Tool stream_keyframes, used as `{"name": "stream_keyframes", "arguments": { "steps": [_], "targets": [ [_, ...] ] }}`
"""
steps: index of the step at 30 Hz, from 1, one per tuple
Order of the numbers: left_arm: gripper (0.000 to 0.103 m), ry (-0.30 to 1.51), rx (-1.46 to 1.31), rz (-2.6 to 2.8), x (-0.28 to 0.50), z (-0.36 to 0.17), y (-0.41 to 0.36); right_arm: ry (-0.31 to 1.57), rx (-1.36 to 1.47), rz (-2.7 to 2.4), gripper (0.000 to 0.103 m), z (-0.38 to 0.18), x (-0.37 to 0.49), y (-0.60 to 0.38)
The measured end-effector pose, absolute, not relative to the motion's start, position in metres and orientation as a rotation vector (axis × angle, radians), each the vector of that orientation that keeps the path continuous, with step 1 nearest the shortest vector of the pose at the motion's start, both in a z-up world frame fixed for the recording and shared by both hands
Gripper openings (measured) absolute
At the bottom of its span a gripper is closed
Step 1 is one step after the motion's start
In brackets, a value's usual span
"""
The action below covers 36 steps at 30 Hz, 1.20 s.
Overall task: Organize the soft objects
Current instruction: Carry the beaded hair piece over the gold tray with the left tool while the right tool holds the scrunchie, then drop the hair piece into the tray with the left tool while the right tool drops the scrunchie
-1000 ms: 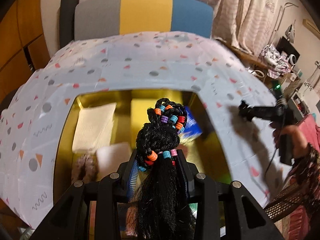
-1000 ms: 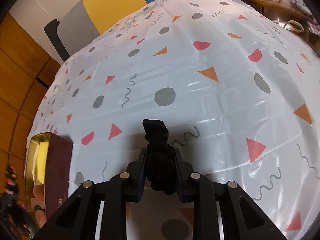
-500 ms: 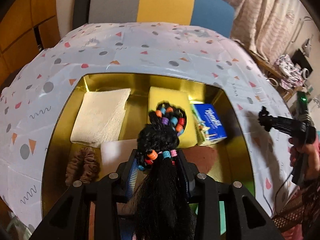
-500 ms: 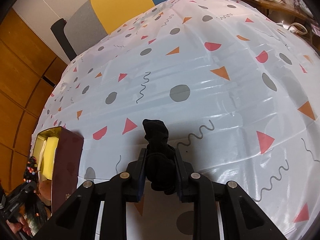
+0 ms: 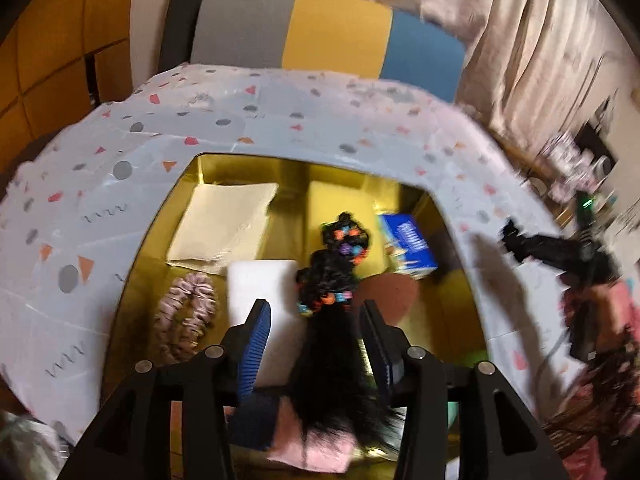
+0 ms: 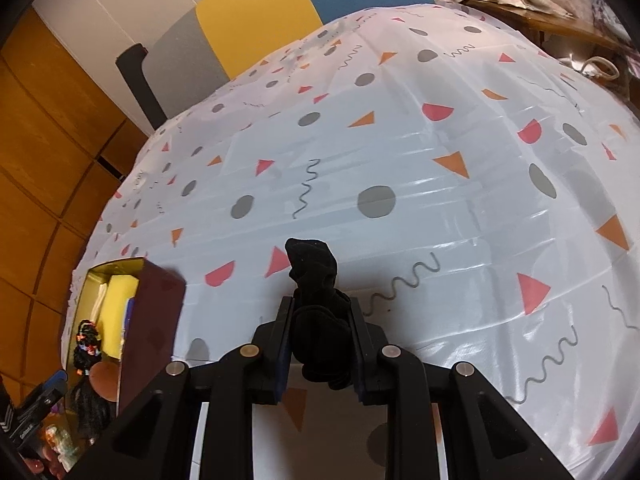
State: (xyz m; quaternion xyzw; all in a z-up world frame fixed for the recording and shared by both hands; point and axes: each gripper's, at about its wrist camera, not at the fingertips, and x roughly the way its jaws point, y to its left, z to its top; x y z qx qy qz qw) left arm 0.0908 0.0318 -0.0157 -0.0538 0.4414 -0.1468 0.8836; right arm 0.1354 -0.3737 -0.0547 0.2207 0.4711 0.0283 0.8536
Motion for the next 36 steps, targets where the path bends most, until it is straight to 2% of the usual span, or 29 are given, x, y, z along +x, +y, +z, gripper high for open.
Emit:
{"name": "stream_keyframes", "arguments": {
  "steps": [22,36],
  "targets": [
    [0.047,0.888,-0.169,-0.376,0.059,-0.022,0.031,0.900,0.399,0.241,0.025,-0.015,0.045,-0.270],
    [0.048,0.867,-0.127,-0.328,0.043,-0.019,0.045,0.917,0.282,0.346,0.025,0.003,0.043,-0.163]
  ]
}}
